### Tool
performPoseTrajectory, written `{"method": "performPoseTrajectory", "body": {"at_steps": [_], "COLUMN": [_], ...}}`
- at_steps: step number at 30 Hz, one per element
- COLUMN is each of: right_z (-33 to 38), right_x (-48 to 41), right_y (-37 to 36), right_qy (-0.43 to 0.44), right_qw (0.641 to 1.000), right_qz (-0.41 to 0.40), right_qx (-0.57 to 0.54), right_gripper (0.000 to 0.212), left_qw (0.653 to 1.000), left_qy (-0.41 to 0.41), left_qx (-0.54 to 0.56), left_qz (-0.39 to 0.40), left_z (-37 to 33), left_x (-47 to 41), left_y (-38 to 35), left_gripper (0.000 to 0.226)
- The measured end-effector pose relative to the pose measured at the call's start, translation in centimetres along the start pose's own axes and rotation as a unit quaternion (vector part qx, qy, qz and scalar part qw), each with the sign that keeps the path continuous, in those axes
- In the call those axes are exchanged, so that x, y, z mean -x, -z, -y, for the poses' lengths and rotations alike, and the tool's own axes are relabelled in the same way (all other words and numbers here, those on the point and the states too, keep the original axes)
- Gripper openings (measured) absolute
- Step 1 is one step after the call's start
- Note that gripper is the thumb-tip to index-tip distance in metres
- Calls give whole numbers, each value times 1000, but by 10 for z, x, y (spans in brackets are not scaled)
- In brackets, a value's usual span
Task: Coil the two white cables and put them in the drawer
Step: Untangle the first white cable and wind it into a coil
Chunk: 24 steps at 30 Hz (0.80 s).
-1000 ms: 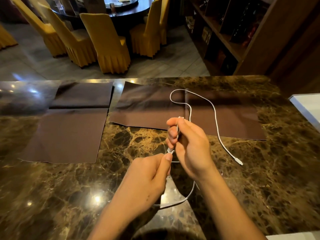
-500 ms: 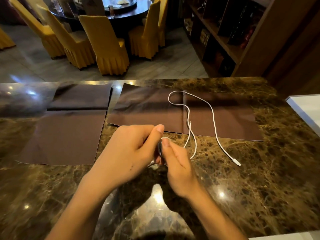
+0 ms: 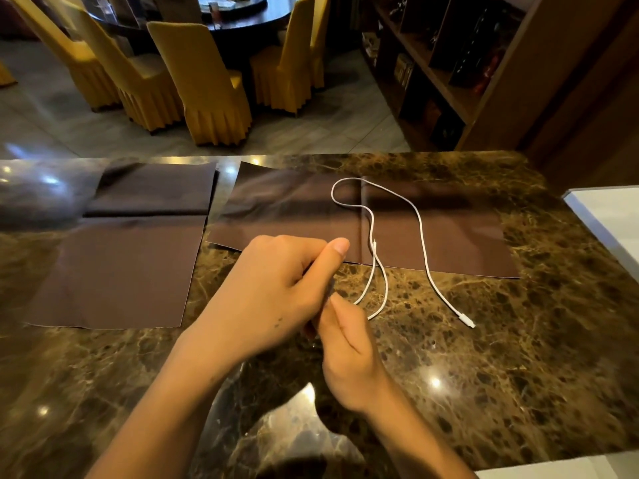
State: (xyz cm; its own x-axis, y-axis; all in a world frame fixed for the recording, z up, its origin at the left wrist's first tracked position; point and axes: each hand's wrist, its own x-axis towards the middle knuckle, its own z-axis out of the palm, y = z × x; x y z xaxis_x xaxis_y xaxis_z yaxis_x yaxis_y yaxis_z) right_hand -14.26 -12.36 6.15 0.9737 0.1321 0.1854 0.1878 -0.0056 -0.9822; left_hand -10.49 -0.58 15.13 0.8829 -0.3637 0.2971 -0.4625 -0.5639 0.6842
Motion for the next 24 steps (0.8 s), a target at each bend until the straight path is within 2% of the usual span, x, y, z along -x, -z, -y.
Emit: {"method": "performPoseTrajectory", "body": {"at_steps": [5, 11, 18, 24], "right_z": [10, 16, 24, 31], "right_x": [8, 17, 20, 22], "right_y": [-2, -3, 2, 2], "right_qy": [-13, -88, -106, -106], "right_qw": [1000, 986, 988, 985], "right_qz": [-12, 4, 61, 21], "right_qx": [-23, -140, -92, -135], "right_gripper": [36, 33, 38, 36], "left_qw": [999, 997, 995, 989], "left_qy": [18, 32, 40, 55], "left_qx": [38, 69, 77, 130], "left_qz": [-6, -33, -45, -36], "left_z": [17, 37, 41, 48], "left_x": [-4, -6, -11, -14], "left_y": [4, 6, -5, -27], "left_gripper": [57, 57, 57, 58]}}
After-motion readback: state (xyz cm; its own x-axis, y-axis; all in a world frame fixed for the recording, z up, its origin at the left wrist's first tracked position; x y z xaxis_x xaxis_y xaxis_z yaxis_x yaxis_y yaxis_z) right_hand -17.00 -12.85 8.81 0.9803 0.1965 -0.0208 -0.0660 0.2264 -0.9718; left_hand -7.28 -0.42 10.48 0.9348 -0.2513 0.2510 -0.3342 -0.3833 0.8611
